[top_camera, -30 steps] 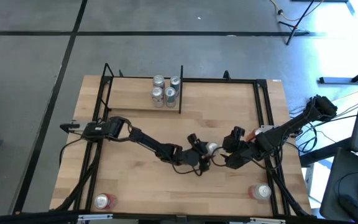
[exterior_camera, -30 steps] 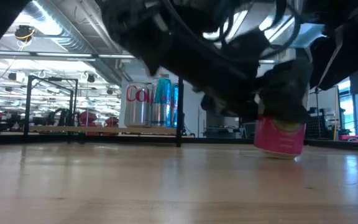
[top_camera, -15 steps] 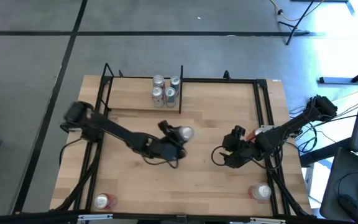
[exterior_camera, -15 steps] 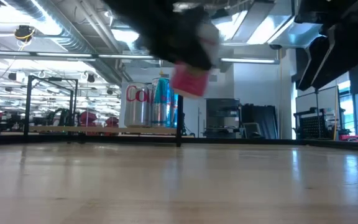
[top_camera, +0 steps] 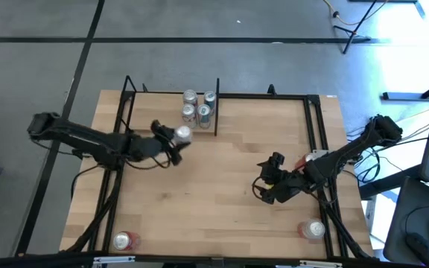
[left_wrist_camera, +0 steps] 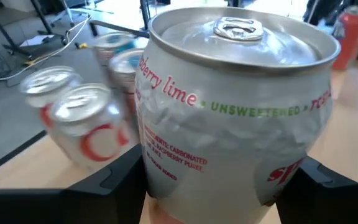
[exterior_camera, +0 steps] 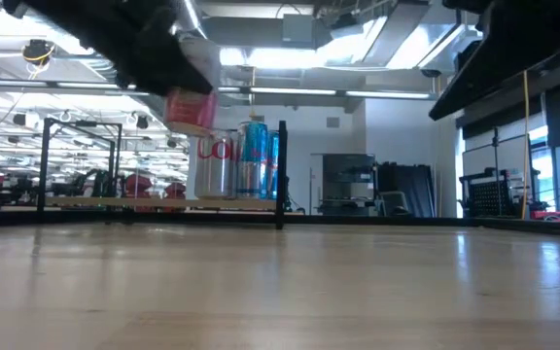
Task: Place canned beverage on shelf
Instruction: Put the top pink soda can on the shelf
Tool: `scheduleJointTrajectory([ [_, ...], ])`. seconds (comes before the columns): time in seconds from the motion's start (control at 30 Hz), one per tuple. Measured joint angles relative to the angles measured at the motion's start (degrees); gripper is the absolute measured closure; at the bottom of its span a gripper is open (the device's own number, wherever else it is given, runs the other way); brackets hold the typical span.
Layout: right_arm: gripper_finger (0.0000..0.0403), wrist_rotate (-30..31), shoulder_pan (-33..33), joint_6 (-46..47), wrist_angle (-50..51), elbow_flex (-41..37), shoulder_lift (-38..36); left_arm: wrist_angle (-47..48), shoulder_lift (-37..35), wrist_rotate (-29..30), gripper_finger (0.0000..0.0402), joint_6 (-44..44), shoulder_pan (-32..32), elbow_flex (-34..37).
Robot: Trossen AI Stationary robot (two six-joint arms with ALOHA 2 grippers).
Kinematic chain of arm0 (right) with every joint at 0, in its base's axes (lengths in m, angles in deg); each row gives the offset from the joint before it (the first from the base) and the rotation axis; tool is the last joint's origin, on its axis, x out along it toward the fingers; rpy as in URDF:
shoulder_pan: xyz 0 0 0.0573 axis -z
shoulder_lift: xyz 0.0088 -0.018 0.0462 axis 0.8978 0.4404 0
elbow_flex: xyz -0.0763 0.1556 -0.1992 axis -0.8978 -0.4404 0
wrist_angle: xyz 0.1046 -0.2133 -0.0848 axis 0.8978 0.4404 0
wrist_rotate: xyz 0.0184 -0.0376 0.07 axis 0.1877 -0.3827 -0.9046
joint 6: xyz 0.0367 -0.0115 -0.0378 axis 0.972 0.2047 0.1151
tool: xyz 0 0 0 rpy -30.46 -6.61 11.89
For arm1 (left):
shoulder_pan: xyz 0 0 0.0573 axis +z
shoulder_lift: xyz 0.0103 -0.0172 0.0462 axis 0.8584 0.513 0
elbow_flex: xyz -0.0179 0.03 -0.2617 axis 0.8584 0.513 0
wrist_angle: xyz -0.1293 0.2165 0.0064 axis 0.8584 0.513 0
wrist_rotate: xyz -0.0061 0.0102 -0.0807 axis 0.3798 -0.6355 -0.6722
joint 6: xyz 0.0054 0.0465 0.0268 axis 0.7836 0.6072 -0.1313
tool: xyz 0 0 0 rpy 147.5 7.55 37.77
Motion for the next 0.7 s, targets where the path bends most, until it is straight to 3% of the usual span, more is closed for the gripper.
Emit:
scheduleJointTrajectory([
  [0.33,0.0024,1.76,1.48,-5.30,-8.54,-0.01,6.31,1.68,-12.74,-4.80,0.0153,4.80,14.69,9.54],
  [0.57,0.0024,1.78,7.38,-5.39,-10.68,-0.01,9.48,0.60,-11.98,-15.74,0.0151,10.73,29.21,9.55],
  [0.7,0.0024,1.70,9.20,-5.49,-12.30,-0.04,11.18,-1.85,-10.58,-26.73,0.0150,13.65,38.53,9.59],
])
